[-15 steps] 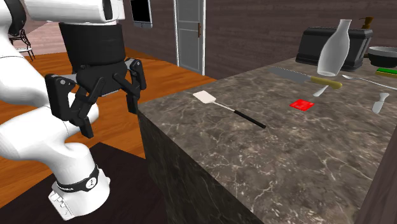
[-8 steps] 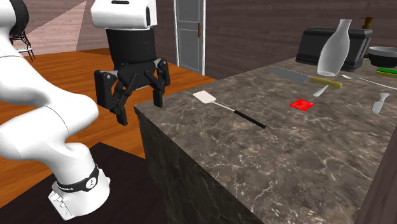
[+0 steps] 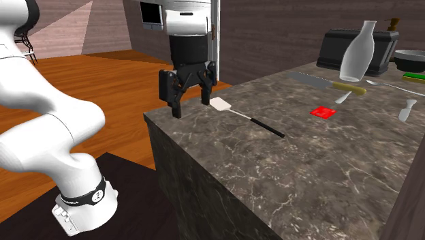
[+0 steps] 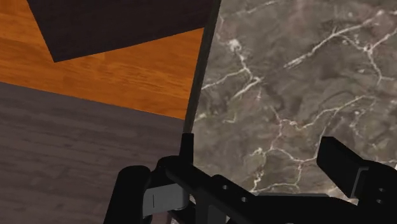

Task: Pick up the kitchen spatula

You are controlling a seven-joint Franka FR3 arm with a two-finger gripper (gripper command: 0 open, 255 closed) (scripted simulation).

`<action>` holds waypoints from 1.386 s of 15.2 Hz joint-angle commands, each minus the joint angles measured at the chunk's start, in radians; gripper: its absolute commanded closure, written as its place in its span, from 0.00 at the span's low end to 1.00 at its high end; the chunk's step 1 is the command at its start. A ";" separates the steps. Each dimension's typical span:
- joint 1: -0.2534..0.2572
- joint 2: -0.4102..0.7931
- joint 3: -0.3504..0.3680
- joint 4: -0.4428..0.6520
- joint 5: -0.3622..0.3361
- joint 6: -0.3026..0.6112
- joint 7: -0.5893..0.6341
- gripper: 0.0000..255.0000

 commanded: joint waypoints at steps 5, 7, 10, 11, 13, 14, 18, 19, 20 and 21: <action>-0.004 0.141 0.140 0.089 0.025 0.086 0.213 0.00; -0.009 0.200 0.186 0.132 0.018 0.110 0.285 0.00; -0.019 0.298 0.255 0.209 -0.010 0.141 0.399 0.00; -0.022 0.334 0.278 0.238 -0.024 0.149 0.439 0.00; -0.027 0.411 0.322 0.300 -0.062 0.163 0.521 0.00; -0.026 0.415 0.323 0.304 -0.065 0.163 0.526 0.00; -0.024 0.419 0.327 0.253 -0.065 0.217 0.529 0.00; -0.024 0.421 0.328 0.241 -0.066 0.230 0.530 0.00; -0.023 0.422 0.329 0.229 -0.067 0.244 0.531 0.00; -0.023 0.426 0.331 0.211 -0.068 0.265 0.533 0.00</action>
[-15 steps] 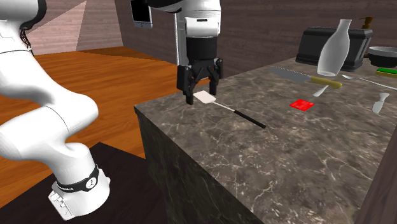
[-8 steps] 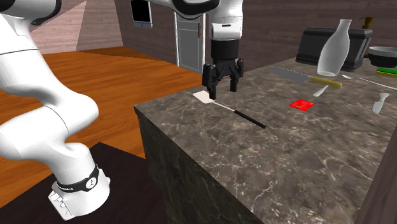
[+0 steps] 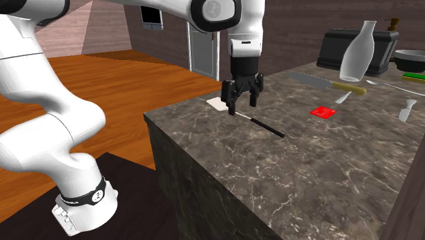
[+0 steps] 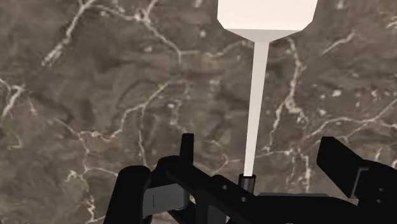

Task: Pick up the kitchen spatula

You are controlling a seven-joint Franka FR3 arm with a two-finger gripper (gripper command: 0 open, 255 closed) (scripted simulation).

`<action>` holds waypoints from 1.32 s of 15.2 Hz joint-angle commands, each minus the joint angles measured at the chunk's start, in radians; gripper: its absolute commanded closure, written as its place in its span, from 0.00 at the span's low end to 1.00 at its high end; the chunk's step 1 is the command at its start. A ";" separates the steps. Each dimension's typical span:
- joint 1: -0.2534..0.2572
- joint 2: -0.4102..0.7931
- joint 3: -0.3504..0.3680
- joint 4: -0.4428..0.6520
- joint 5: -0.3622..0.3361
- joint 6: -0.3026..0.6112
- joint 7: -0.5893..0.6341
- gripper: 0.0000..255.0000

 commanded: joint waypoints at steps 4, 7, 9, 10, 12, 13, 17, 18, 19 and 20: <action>0.000 0.006 0.003 -0.013 -0.003 0.019 0.004 1.00; 0.000 0.006 0.003 -0.013 -0.002 0.019 0.004 1.00; 0.000 0.006 0.003 -0.013 -0.002 0.019 0.004 1.00; 0.000 0.006 0.003 -0.013 -0.002 0.019 0.004 1.00; 0.000 0.005 0.003 -0.014 -0.002 0.019 0.004 1.00; 0.000 0.003 0.002 -0.003 -0.001 0.006 0.002 1.00; -0.001 -0.003 -0.003 0.046 0.001 -0.048 -0.002 1.00; -0.001 -0.004 -0.004 0.058 0.001 -0.061 -0.003 1.00; -0.002 -0.005 -0.005 0.071 0.001 -0.075 -0.003 1.00; -0.002 -0.005 -0.006 0.084 0.001 -0.088 -0.004 1.00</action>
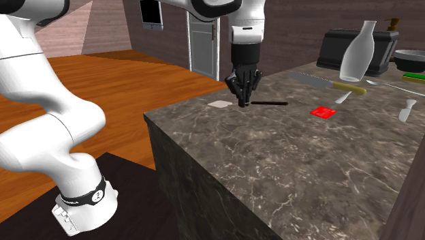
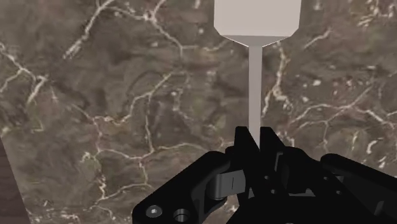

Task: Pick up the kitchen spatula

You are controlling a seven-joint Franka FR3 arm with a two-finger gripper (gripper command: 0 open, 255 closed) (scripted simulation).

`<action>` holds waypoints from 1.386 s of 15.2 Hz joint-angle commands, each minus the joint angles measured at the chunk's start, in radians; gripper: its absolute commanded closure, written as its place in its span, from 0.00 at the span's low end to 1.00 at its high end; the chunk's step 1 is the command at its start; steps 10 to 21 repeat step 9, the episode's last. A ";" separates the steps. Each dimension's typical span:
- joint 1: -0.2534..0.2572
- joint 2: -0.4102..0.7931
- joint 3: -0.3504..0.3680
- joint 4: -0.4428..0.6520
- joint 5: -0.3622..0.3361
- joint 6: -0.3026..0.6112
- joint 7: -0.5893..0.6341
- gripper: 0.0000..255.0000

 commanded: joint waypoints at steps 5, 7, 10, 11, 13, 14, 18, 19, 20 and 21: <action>-0.003 0.003 -0.003 0.083 -0.003 -0.081 -0.001 1.00; -0.004 0.005 -0.004 0.112 -0.005 -0.108 -0.001 1.00; -0.004 0.005 -0.004 0.114 -0.005 -0.110 -0.001 1.00; -0.004 0.005 -0.004 0.114 -0.005 -0.110 -0.001 1.00; -0.004 0.005 -0.004 0.114 -0.005 -0.110 -0.001 1.00; -0.004 0.005 -0.004 0.114 -0.005 -0.110 -0.001 1.00; -0.004 0.005 -0.004 0.114 -0.005 -0.110 -0.001 1.00; -0.004 0.005 -0.004 0.114 -0.005 -0.110 -0.001 1.00; -0.004 0.005 -0.004 0.114 -0.005 -0.110 -0.001 1.00; -0.004 0.005 -0.004 0.114 -0.005 -0.110 -0.001 1.00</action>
